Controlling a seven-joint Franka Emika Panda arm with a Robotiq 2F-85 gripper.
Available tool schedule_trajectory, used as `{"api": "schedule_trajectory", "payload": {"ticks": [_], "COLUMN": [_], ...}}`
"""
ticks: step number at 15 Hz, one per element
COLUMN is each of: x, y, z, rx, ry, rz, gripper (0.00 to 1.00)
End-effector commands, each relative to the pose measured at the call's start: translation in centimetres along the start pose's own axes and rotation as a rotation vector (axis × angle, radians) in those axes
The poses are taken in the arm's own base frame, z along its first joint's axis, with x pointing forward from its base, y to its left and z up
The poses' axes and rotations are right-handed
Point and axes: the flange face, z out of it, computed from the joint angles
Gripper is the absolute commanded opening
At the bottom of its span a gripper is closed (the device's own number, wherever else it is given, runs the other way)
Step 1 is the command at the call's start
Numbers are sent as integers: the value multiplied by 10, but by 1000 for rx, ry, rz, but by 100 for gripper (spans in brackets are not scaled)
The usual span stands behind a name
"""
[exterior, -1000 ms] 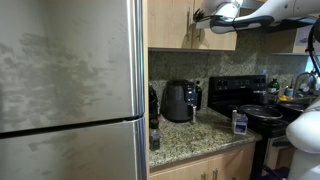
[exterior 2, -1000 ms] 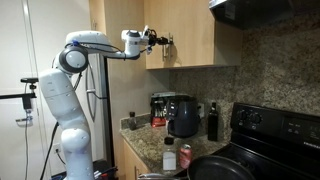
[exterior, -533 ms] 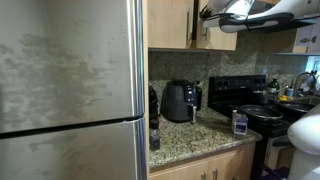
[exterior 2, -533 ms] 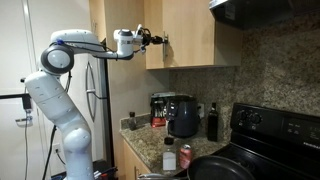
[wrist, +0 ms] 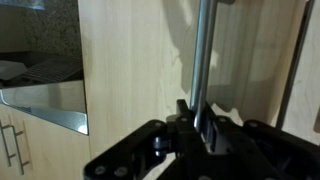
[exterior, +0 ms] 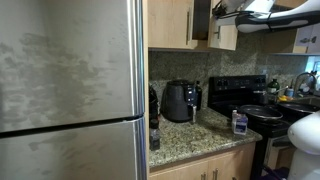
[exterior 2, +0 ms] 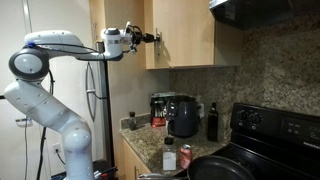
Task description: Open the top right cupboard door
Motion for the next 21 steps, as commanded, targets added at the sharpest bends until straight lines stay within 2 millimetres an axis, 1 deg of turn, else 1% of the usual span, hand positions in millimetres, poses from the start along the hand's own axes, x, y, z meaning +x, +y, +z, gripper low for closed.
{"api": "schedule_trajectory", "payload": {"ticks": [1,3,7,9,10,11,12,13,14,15,17,18,19,21], "x": [-24,-29,-42,-47,-49,-18,-23,-29,-35,-39,-42,-50,-60,-59], "y": [72,93,144,173,191,153,173,188,198,201,197,196,206,206], "z": [-17,-33,-63,-74,-77,-83,-86,-88,-88,-88,-88,-90,-93,-96], "rx": [-140,-161,-174,-146,-121,-92,-105,-119,-129,-131,-128,-119,-142,-215], "ry": [-31,-24,-54,-103,-138,-26,-59,-80,-92,-98,-101,-142,-177,-176], "rz": [-44,-46,-32,-6,26,34,39,43,47,48,41,-1,-85,-174], "gripper": [0,0,0,0,0,1,1,1,1,1,0,0,0,0]}}
